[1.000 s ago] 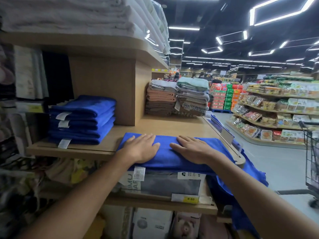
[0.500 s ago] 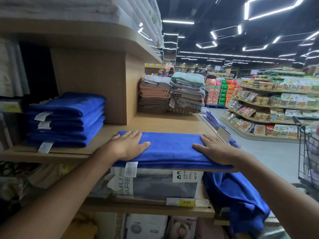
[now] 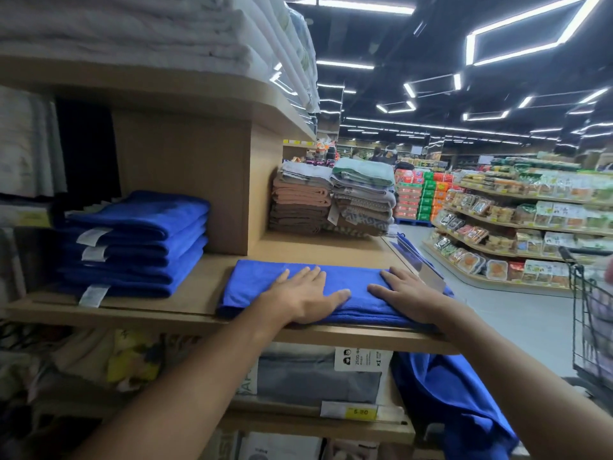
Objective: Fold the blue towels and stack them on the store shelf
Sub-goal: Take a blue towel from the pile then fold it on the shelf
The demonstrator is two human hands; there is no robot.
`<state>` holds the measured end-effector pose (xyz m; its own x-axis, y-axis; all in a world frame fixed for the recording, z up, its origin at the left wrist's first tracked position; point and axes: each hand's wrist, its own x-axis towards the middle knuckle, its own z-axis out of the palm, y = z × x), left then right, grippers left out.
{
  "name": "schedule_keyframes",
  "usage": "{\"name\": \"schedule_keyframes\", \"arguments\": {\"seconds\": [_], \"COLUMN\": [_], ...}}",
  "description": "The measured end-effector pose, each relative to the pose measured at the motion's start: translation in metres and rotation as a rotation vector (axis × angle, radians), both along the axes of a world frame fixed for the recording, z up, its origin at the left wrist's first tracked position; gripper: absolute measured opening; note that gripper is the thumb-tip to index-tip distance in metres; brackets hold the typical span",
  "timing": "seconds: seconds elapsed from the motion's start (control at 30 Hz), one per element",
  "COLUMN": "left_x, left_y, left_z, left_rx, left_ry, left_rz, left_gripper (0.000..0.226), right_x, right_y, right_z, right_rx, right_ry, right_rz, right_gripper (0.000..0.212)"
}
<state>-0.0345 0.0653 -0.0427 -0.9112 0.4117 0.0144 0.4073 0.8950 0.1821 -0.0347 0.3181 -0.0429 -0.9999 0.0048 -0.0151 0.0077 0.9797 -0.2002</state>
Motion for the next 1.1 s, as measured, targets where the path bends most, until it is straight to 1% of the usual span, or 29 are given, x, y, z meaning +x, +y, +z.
{"name": "schedule_keyframes", "arguments": {"seconds": [0.07,0.13,0.2,0.33,0.4,0.5,0.53,0.63,0.67,0.7,0.77,0.83,0.9,0.97,1.03,1.1], "left_x": [0.001,0.002,0.002,0.0,-0.001,-0.001,0.0,0.0,0.0,-0.001,-0.001,-0.001,-0.001,0.0,0.001,0.002], "left_y": [0.003,0.001,0.001,0.003,0.003,0.002,0.002,0.001,0.002,0.002,0.002,0.002,0.002,0.001,0.0,0.0], "left_z": [-0.006,-0.007,-0.009,-0.012,-0.013,-0.013,-0.013,-0.013,-0.014,-0.014,-0.015,-0.014,-0.014,-0.013,-0.011,-0.008], "left_rx": [-0.007,0.003,0.013,0.019,0.025,0.024,0.024,0.025,0.022,0.02,0.017,0.021,0.024,0.018,0.008,-0.003], "left_ry": [0.006,0.018,0.034,0.033,0.036,0.031,0.03,0.034,0.034,0.034,0.033,0.032,0.03,0.028,0.016,0.011], "left_rz": [0.016,0.028,0.054,0.086,0.09,0.079,0.077,0.072,0.07,0.07,0.07,0.069,0.064,0.057,0.048,0.04], "left_gripper": [0.108,0.128,0.143,0.154,0.156,0.156,0.156,0.156,0.156,0.157,0.158,0.159,0.16,0.161,0.163,0.168], "right_x": [0.002,0.006,0.01,0.015,0.015,0.016,0.018,0.021,0.024,0.025,0.026,0.029,0.031,0.032,0.029,0.022], "right_y": [-0.001,-0.001,-0.004,-0.017,-0.023,-0.025,-0.022,-0.006,-0.002,0.004,0.012,0.014,0.012,0.003,-0.007,-0.021], "right_z": [0.0,0.0,0.002,0.007,0.018,0.041,0.049,0.057,0.058,0.059,0.059,0.059,0.06,0.066,0.08,0.099], "right_rx": [0.007,0.043,0.112,0.245,0.197,-0.055,-0.195,-0.868,-1.029,-1.15,-1.323,-1.409,-1.412,-1.398,-1.406,-1.389], "right_ry": [-0.011,0.004,0.056,0.221,0.209,0.07,0.016,-0.156,-0.193,-0.215,-0.243,-0.275,-0.301,-0.298,-0.237,-0.17], "right_rz": [-0.058,-0.134,-0.163,-0.158,-0.203,-0.265,-0.288,-0.332,-0.358,-0.378,-0.394,-0.392,-0.375,-0.349,-0.34,-0.303], "right_gripper": [0.096,0.102,0.099,0.082,0.077,0.074,0.073,0.069,0.065,0.058,0.051,0.047,0.047,0.04,0.03,0.03]}}
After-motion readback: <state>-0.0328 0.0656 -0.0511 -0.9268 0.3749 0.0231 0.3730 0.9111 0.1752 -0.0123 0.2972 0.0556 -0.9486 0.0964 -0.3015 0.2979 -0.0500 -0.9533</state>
